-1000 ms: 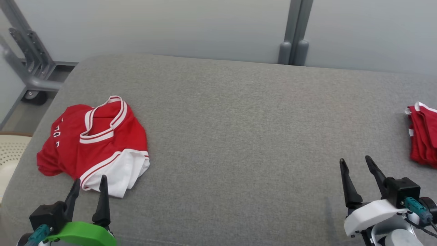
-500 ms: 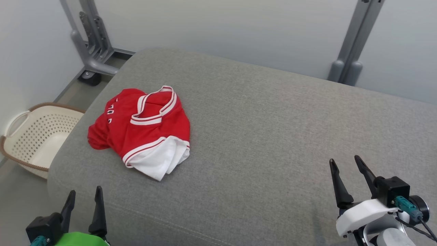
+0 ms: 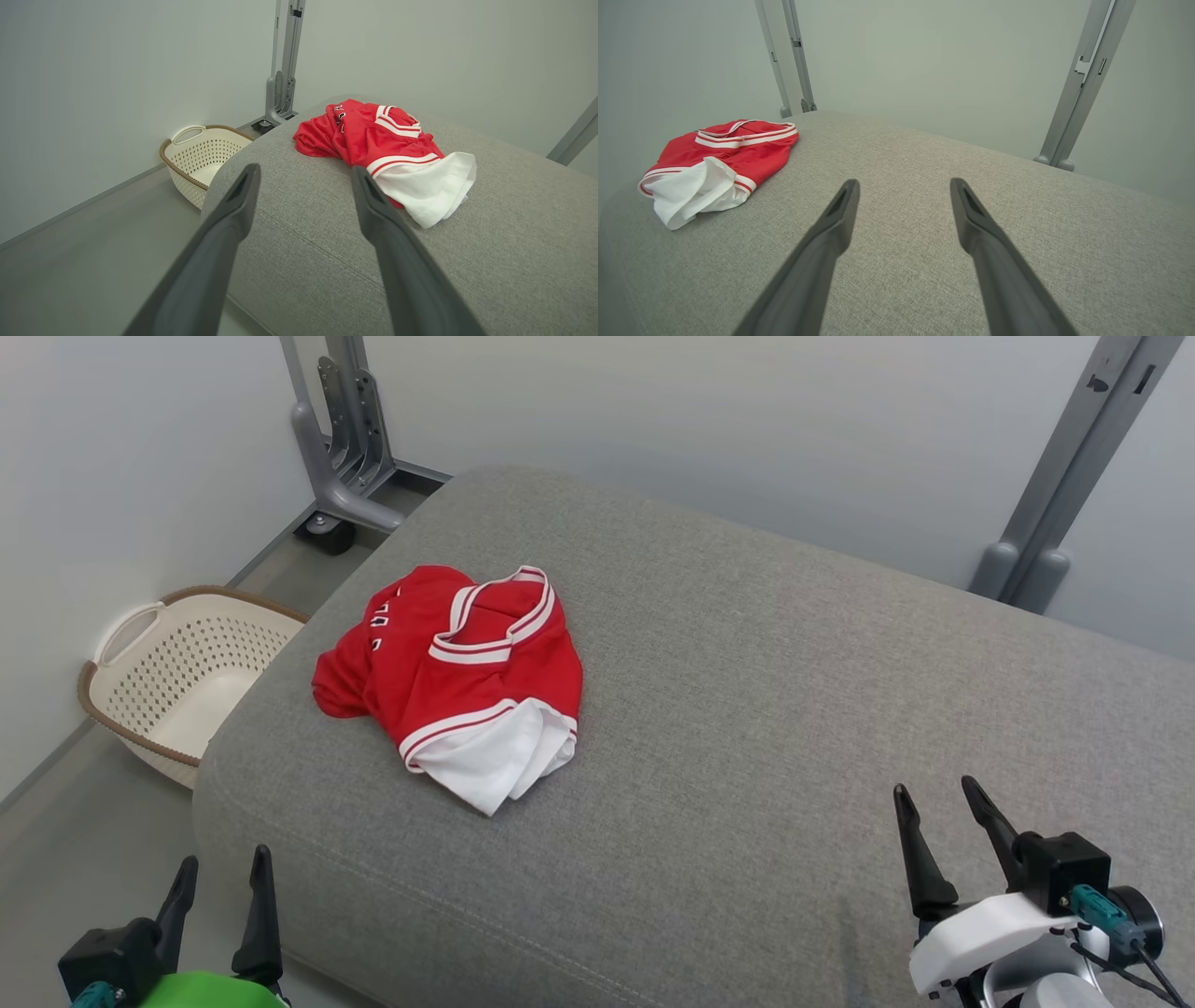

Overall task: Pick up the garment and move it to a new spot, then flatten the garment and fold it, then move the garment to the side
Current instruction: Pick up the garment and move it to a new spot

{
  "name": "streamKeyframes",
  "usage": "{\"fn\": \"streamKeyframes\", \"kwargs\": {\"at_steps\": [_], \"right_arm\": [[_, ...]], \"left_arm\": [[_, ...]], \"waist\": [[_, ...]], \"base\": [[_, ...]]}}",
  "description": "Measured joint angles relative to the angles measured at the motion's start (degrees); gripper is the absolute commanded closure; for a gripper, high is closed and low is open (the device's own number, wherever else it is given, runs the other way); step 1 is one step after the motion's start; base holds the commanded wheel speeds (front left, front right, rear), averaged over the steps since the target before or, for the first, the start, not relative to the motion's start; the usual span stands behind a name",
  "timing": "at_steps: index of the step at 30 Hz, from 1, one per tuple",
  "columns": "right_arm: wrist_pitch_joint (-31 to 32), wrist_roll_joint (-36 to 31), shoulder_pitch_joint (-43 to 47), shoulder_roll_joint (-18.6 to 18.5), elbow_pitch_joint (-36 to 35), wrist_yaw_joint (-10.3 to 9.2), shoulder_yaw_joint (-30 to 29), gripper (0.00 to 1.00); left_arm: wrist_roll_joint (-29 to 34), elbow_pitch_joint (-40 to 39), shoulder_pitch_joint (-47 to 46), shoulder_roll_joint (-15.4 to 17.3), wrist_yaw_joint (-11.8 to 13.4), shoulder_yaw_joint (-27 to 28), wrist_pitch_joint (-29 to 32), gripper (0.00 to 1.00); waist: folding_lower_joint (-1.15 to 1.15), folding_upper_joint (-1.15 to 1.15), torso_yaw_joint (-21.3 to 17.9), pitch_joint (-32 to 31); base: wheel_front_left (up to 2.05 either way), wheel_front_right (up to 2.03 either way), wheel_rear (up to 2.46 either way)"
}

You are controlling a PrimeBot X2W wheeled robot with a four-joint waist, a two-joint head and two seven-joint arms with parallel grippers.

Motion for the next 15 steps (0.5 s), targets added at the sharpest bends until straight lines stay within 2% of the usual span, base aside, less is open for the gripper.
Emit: {"fn": "streamKeyframes", "kwargs": {"at_steps": [15], "right_arm": [[0.0, -0.1, 0.1, 0.2, -0.2, -0.03, -0.7, 0.0]], "left_arm": [[0.0, 0.2, 0.0, -0.1, -1.0, 0.0, 0.0, 0.0]], "waist": [[0.0, 0.0, 0.0, 0.6]], "base": [[0.0, 0.0, 0.0]]}}
